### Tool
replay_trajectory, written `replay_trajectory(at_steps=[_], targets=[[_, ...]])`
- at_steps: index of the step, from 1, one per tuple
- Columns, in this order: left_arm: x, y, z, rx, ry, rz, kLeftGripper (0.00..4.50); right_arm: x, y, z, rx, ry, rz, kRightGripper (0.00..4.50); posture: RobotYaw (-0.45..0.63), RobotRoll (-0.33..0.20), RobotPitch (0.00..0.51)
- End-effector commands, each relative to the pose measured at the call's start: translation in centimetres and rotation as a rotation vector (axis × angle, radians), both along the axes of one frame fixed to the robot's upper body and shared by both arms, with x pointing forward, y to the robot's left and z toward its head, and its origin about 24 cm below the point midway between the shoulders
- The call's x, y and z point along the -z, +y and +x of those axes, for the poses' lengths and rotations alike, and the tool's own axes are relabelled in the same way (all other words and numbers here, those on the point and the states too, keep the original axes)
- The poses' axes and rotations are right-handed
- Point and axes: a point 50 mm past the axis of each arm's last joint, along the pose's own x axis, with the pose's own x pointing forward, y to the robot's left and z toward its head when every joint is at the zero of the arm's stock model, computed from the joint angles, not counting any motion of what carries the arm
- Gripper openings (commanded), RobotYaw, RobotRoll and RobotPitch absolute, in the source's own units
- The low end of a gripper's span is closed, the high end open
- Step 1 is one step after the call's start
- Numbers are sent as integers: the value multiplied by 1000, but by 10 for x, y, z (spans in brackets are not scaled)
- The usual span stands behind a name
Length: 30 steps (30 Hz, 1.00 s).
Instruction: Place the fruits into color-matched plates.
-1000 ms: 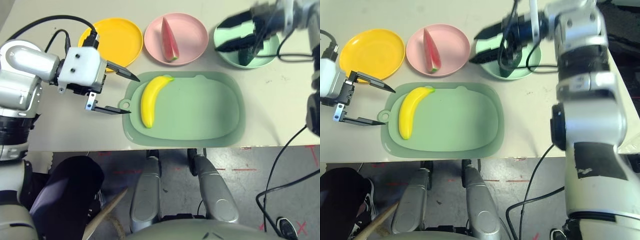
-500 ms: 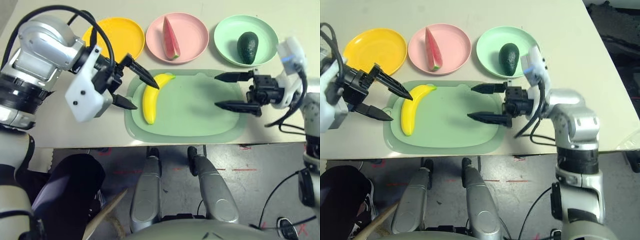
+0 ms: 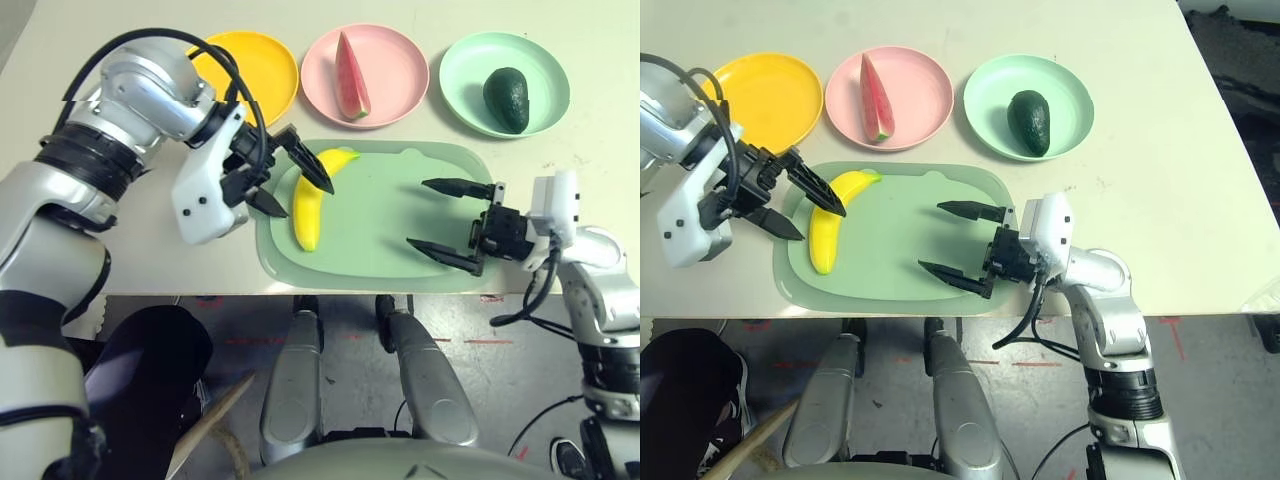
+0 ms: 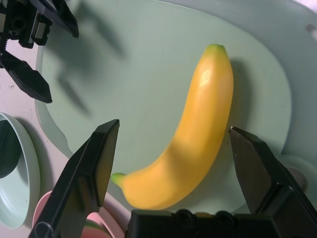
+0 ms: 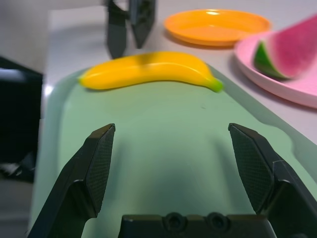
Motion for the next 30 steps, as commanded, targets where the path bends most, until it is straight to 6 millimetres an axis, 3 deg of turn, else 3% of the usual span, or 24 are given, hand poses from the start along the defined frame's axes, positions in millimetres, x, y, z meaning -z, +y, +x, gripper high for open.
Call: replay_trajectory(at_steps=[1, 8, 17, 28, 30], targets=[[2, -3, 1, 4, 4, 21, 4500, 5, 5, -11, 13, 16, 5, 4480, -15, 0, 447], [10, -11, 4, 20, 8, 69, 4500, 3, 7, -11, 23, 18, 17, 4480, -21, 0, 439], [30, -8, 21, -87, 38, 182, 4500, -12, 11, -5, 16, -8, 26, 4480, -37, 0, 441], [28, -15, 32, -203, 60, 266, 4500, -14, 15, -7, 8, -6, 19, 4480, -41, 0, 442], [27, -18, 33, -203, 56, 282, 4105, -15, 15, -5, 10, -8, 22, 4500, -40, 0, 442]])
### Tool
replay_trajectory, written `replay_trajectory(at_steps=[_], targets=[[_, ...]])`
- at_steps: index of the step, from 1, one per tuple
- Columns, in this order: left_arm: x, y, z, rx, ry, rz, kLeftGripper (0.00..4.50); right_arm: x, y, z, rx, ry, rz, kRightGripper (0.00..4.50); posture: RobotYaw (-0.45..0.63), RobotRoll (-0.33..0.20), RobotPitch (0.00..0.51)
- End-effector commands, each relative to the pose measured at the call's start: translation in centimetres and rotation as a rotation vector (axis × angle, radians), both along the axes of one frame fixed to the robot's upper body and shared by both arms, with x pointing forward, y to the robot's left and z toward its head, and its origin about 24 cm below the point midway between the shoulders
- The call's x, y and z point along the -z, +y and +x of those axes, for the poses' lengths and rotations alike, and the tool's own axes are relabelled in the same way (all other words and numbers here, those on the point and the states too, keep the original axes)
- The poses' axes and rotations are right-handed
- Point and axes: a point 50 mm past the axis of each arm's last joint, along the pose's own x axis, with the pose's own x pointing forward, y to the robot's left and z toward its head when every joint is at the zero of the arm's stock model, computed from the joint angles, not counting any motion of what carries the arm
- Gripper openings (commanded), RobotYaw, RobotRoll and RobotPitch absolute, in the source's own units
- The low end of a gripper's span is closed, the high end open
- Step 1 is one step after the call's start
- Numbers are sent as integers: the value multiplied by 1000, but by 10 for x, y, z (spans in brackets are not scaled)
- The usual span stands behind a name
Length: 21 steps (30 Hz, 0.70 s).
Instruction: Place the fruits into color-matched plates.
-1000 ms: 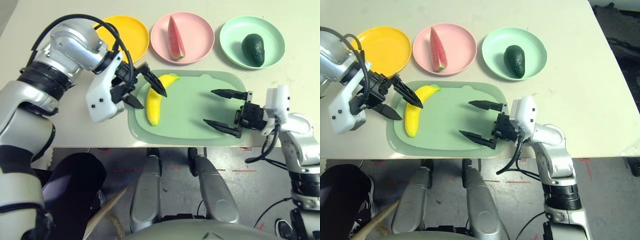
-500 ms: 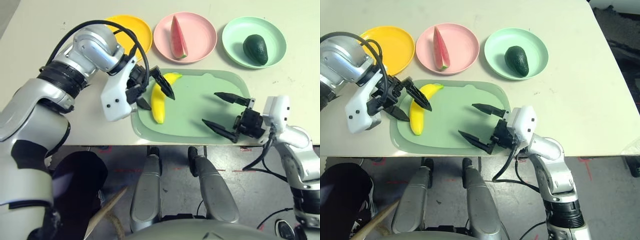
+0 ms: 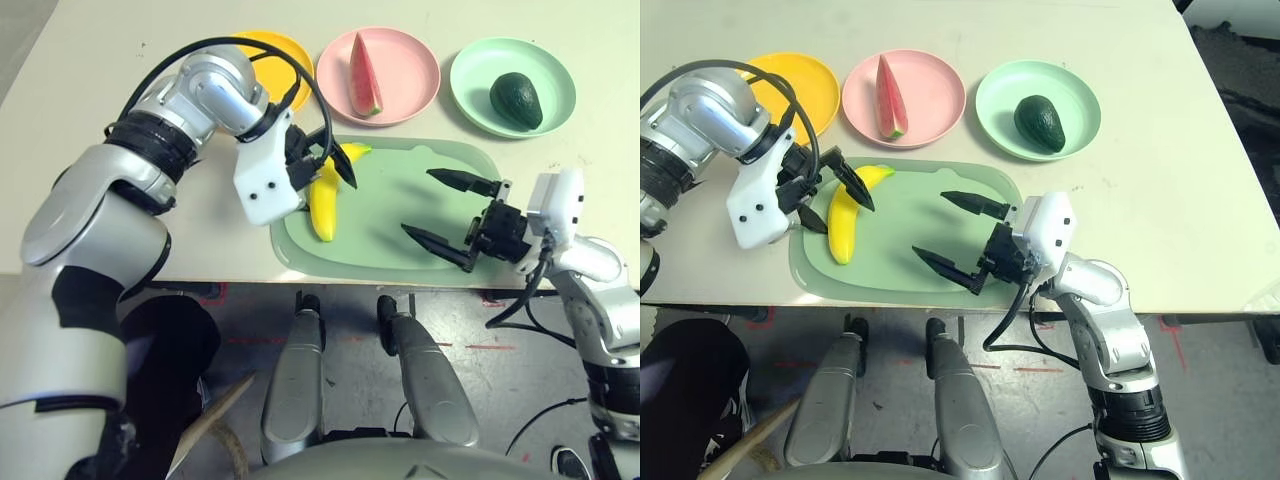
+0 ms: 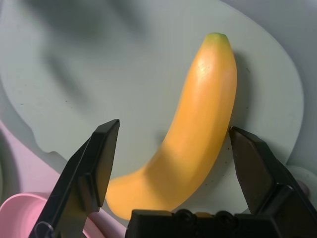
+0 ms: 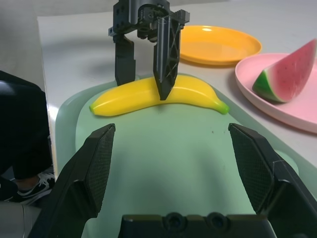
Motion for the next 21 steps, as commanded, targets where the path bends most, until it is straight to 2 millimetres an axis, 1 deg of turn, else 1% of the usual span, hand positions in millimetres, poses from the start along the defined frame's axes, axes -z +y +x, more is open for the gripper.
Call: replay_trajectory(at_steps=[1, 4, 5, 6, 7, 8, 11, 14, 18, 21], targets=[[19, 5, 4, -52, 45, 139, 3889, -1, 3, -1, -18, 8, 5, 4500, -40, 0, 442], [22, 5, 5, -71, 58, 180, 2930, -4, 4, 0, -15, 2, 15, 4500, -44, 0, 441], [23, 6, 5, -76, 65, 193, 2478, -4, 4, 0, -16, 1, 15, 4500, -46, 0, 441], [24, 7, 4, -79, 72, 207, 2168, -4, 4, 1, -16, 1, 16, 4500, -47, 0, 441], [25, 7, 4, -83, 79, 219, 1723, -4, 5, 1, -15, 0, 17, 4500, -48, 0, 441], [26, 8, 3, -85, 84, 228, 1523, -4, 5, 1, -15, 0, 17, 4500, -50, 0, 442], [24, 9, 2, -87, 93, 233, 1472, -4, 5, 1, -14, 1, 19, 4500, -50, 0, 442], [18, 9, -1, -89, 97, 222, 1472, -4, 6, 1, -22, 10, 23, 4500, -42, 0, 440], [0, 6, -7, -111, 129, 128, 1472, -1, 9, 0, -55, 32, 25, 4500, -32, 0, 441], [-19, 12, -13, -164, 146, 66, 1472, 1, 10, -3, -74, 54, 31, 4500, -23, 0, 443]])
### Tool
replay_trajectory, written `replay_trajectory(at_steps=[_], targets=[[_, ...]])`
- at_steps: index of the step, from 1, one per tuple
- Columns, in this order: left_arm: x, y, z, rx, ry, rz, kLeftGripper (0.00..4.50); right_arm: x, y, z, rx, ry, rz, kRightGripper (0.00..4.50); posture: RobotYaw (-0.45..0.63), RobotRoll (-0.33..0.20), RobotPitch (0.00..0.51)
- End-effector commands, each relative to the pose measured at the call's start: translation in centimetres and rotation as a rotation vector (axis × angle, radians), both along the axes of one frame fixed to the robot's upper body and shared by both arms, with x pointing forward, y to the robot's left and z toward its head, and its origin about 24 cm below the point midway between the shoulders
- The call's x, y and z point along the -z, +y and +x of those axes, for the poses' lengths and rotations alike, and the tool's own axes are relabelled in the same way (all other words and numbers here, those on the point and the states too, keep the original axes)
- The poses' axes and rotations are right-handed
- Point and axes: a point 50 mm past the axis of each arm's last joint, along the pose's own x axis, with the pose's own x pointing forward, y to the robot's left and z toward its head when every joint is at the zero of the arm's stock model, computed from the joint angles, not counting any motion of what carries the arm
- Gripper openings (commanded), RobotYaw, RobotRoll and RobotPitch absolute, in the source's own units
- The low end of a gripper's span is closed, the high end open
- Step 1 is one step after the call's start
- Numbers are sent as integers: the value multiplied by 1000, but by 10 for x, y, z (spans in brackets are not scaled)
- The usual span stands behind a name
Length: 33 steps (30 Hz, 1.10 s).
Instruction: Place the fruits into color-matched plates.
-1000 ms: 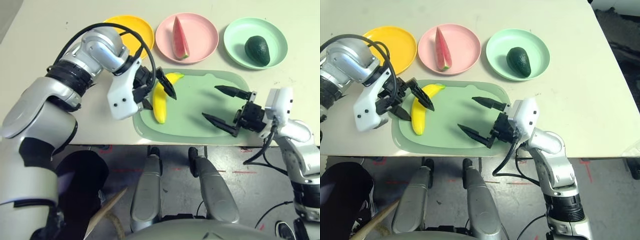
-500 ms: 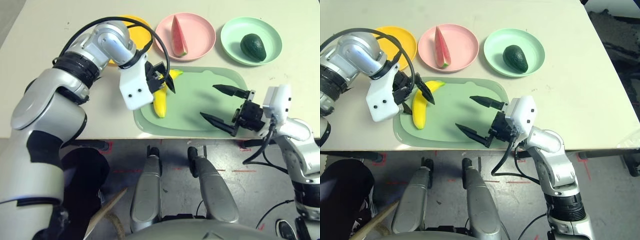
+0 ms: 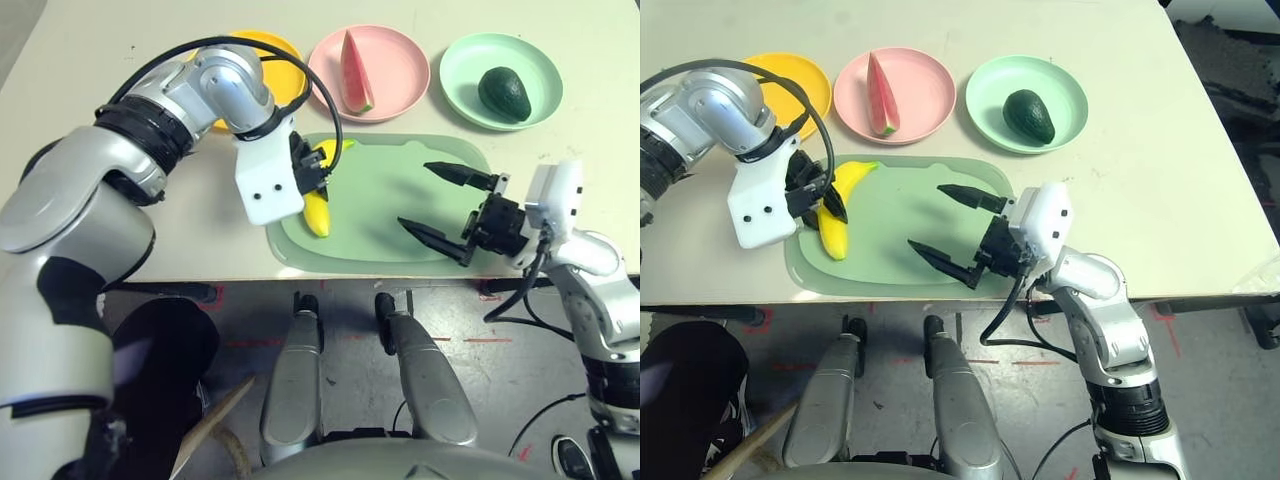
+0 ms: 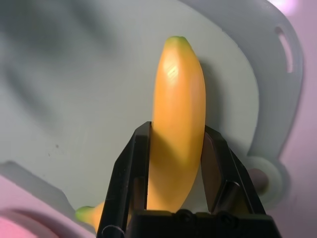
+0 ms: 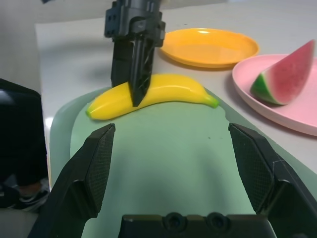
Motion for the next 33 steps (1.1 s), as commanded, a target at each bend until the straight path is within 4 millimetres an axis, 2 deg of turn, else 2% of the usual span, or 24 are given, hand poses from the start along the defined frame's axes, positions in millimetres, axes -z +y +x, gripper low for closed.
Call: replay_trajectory(at_steps=[1, 8, 13, 16, 21, 28, 33], targets=[[-17, 9, -6, -74, 22, -32, 1472, 6, 4, -6, -47, 47, 7, 4500, -20, 0, 445], [-42, 48, -15, -272, -10, -78, 1471, 5, 20, -20, -31, 135, 75, 4500, 14, 0, 450], [-56, 68, -16, -383, -50, -118, 1471, 3, 36, -32, -4, 182, 130, 4500, 23, 0, 449], [-64, 75, -15, -431, -56, -169, 1471, 2, 40, -35, 25, 201, 150, 4500, 27, 0, 446], [-74, 75, -15, -469, -30, -267, 1471, 4, 40, -36, 42, 210, 135, 4500, 25, 0, 439], [-79, 91, -2, -538, -135, -247, 1471, 4, 39, -33, 58, 208, 137, 4500, 28, 0, 427], [-68, 107, 11, -584, -259, -211, 1471, 2, 43, -35, 90, 216, 154, 4500, 16, 0, 425]])
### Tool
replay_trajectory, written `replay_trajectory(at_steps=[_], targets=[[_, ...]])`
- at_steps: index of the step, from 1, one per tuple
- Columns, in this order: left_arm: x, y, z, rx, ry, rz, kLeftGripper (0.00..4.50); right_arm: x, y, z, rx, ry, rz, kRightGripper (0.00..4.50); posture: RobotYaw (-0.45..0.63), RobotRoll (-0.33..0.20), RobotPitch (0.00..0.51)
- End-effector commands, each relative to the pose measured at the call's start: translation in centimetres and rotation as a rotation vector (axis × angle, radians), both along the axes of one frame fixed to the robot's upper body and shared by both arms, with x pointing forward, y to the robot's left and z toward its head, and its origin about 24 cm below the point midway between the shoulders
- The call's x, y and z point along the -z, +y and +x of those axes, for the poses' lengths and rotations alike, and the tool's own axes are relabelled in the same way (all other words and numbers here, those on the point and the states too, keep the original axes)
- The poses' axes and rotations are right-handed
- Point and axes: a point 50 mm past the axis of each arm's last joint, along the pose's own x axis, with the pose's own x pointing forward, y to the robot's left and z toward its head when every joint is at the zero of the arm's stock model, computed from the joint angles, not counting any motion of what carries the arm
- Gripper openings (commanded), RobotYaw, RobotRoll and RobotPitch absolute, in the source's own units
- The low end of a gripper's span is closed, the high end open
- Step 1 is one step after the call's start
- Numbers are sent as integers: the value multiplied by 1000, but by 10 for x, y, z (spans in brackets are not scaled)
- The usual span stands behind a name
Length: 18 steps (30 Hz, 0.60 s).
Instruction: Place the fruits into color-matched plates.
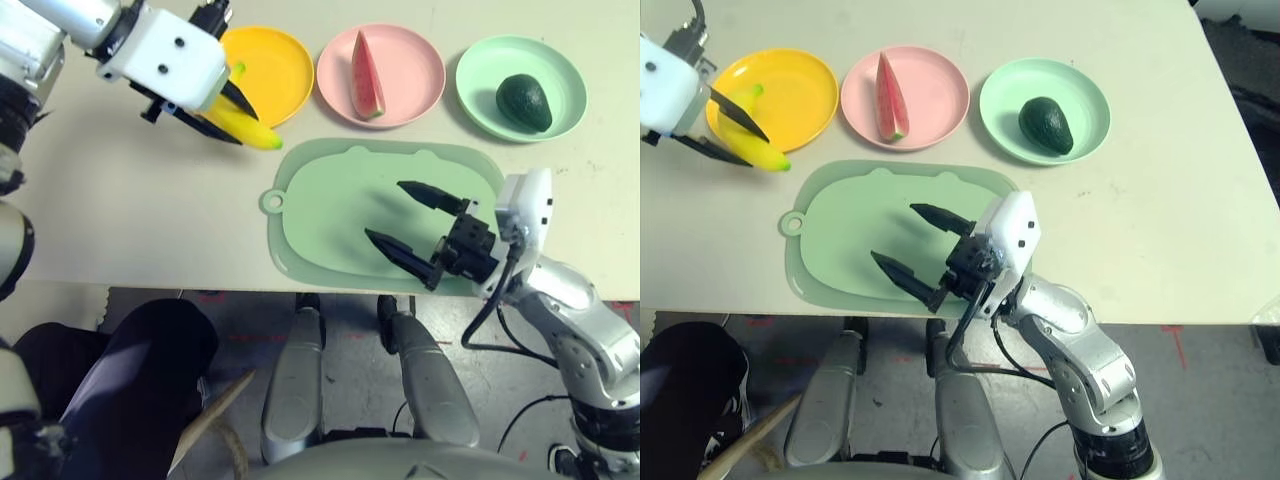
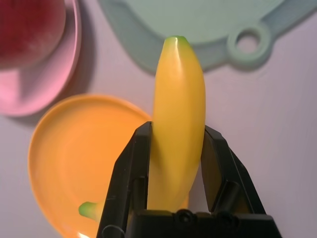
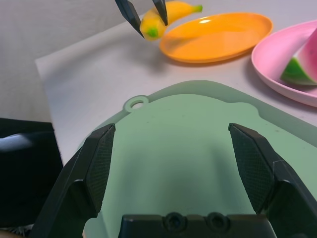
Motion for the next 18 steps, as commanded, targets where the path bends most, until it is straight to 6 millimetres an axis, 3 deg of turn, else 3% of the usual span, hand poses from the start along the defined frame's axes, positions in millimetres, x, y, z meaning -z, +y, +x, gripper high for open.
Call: replay_trajectory(at_steps=[1, 11, 18], targets=[[7, 15, 6, -62, -94, 32, 1471, 0, 7, -7, 13, 14, 7, 4500, 16, 0, 425], [28, 13, 29, -139, -264, -35, 1471, -5, 8, -1, 226, -21, -39, 4500, -17, 0, 429], [34, 17, 38, -194, -345, -36, 1471, -3, 12, -4, 268, -20, -38, 4500, -20, 0, 428]])
